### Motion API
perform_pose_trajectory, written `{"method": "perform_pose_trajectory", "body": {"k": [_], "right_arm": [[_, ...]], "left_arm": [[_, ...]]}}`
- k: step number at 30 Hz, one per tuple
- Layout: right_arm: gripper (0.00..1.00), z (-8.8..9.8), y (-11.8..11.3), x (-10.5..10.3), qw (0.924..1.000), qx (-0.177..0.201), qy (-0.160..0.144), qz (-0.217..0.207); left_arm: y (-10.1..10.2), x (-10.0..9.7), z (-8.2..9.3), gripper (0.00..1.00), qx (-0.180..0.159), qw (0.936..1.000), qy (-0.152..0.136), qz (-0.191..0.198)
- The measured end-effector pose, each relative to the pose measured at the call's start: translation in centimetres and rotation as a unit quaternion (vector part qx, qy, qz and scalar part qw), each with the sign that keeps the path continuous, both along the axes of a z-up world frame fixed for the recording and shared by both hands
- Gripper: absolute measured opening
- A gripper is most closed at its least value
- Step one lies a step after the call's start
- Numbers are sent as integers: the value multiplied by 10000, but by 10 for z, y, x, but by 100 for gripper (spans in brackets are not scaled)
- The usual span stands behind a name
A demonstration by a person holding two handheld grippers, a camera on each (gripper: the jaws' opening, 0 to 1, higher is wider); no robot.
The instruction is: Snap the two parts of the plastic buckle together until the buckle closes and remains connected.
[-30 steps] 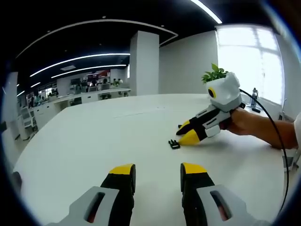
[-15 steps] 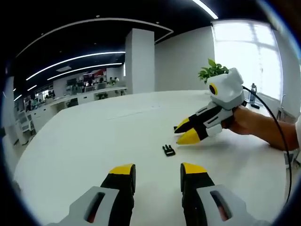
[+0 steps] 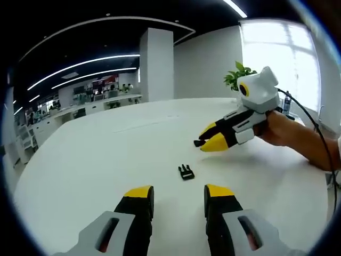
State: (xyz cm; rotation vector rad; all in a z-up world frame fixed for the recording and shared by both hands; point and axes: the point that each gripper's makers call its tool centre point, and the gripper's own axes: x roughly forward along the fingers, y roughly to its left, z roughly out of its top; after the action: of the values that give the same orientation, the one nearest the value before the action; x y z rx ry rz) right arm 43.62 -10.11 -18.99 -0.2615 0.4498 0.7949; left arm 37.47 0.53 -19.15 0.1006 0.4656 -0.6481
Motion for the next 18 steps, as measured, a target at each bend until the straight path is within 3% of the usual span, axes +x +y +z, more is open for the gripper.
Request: {"method": "perform_pose_trajectory", "body": {"k": [18], "right_arm": [[24, -3, -26, 14, 9997, 45, -10, -228]], "left_arm": [[-15, 0, -5, 34, 81, 9999, 132, -59]]}}
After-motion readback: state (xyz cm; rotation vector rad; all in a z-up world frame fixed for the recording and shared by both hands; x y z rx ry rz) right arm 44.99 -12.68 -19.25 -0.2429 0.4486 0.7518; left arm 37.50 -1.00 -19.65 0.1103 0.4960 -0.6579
